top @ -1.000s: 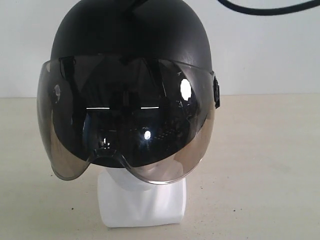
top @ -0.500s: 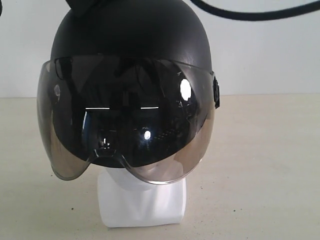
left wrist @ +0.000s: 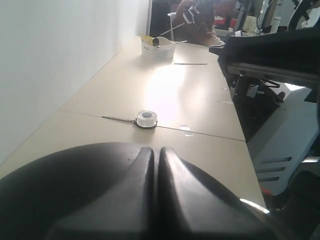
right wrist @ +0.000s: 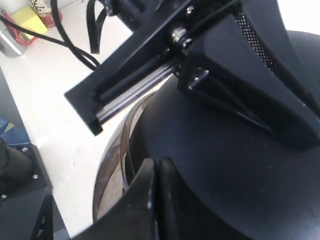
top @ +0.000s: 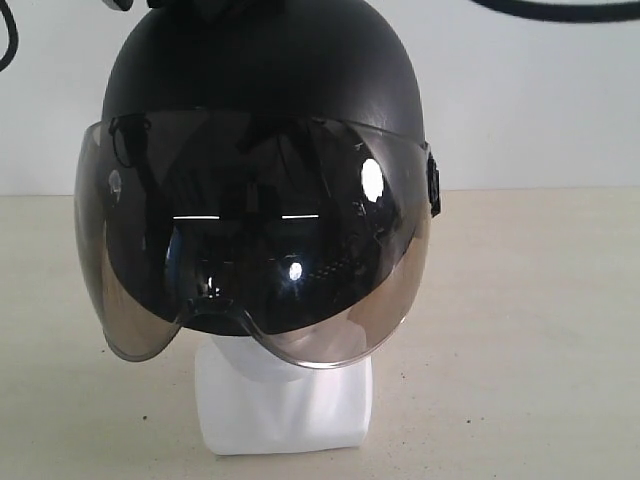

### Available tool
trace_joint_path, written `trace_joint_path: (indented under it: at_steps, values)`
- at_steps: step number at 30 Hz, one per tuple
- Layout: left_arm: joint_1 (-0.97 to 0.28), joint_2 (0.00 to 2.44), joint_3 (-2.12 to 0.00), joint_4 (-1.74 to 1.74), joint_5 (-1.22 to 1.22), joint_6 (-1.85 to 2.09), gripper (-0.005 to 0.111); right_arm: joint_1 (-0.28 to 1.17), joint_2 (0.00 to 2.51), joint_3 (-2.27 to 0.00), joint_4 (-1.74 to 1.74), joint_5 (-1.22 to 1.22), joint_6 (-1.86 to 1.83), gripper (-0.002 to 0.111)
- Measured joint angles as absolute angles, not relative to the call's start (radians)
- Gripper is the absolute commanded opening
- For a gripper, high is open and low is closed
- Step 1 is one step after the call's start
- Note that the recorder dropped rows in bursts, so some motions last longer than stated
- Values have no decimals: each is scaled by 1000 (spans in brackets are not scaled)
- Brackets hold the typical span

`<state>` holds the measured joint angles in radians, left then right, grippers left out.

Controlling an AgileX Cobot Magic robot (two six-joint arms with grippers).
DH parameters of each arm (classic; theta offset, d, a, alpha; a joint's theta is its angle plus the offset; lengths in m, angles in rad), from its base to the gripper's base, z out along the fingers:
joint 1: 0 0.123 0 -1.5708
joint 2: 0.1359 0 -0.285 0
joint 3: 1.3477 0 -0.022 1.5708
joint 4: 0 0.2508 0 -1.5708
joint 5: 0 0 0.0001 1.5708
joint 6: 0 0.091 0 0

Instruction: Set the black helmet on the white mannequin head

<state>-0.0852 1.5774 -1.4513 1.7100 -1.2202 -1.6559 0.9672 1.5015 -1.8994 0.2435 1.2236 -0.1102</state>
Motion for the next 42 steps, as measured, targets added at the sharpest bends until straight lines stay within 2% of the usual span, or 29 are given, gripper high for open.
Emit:
trace_joint_path:
  at_steps: [42]
  values:
    - [-87, 1577, -1451, 1711, -1223, -1656, 5, 978, 1489, -1701, 316, 1219, -67, 0]
